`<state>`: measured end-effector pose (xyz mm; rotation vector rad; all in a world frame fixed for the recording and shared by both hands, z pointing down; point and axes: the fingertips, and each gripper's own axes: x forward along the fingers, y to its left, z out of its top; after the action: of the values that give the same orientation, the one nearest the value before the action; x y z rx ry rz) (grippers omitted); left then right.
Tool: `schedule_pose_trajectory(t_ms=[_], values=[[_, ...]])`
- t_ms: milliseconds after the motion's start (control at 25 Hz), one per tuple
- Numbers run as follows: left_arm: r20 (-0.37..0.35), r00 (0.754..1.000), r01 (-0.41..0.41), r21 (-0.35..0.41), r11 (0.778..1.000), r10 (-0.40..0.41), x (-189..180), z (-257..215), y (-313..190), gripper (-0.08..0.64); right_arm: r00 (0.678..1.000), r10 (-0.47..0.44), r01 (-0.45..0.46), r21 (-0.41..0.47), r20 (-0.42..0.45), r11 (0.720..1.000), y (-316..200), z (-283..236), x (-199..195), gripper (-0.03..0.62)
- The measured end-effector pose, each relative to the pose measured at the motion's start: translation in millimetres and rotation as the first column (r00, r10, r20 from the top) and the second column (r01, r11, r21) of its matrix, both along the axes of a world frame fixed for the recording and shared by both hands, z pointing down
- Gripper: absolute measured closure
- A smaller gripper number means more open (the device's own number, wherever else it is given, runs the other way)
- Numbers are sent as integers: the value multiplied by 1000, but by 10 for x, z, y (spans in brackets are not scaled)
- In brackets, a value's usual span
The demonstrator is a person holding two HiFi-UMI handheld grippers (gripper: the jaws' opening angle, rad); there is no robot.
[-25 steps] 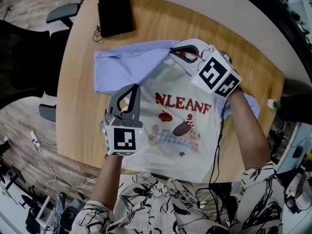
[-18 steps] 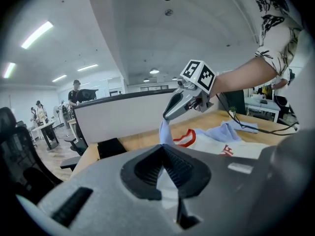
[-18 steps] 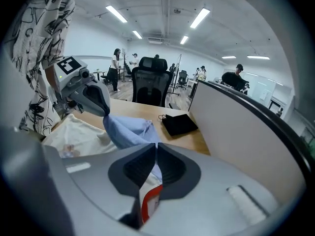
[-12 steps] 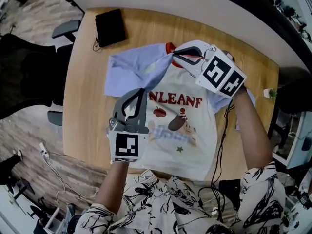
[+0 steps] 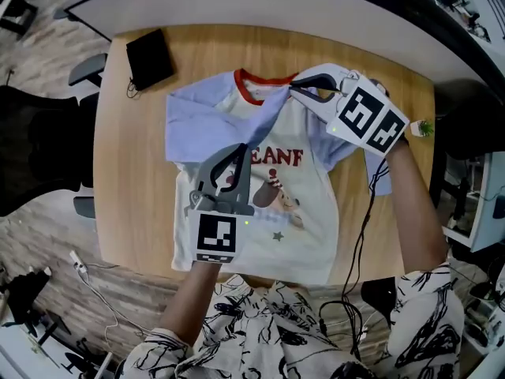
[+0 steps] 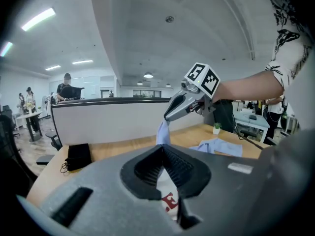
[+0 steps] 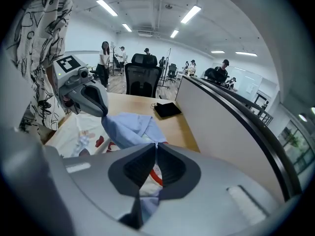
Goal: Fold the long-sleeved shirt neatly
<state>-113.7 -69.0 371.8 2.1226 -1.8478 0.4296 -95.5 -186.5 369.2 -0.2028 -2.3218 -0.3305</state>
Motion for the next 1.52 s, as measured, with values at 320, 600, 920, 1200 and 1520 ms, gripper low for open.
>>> schedule_pose_trajectory(t_ms=[320, 600, 920, 1200, 1520], values=[[-58, 996, -62, 5, 998, 63, 661, 22, -242, 552, 997, 69, -68, 14, -36, 998, -244, -19, 655, 566], [-112, 990, -95, -31, 995, 91, 994, 291, -352, 551, 990, 103, -102, 20, -92, 995, -372, 173, 1000, 566], [-203, 979, -60, -151, 987, 28, 949, 763, -291, 549, 983, 68, -72, -15, -168, 997, -279, 633, 895, 566], [-171, 983, -111, -228, 967, 73, 976, 1085, -234, 397, 969, 46, -62, -58, -243, 996, -192, 1173, 760, 565], [-53, 988, -157, -265, 951, 148, 727, 1213, -183, 394, 978, 142, -170, -195, -151, 966, -74, 1430, 821, 451]])
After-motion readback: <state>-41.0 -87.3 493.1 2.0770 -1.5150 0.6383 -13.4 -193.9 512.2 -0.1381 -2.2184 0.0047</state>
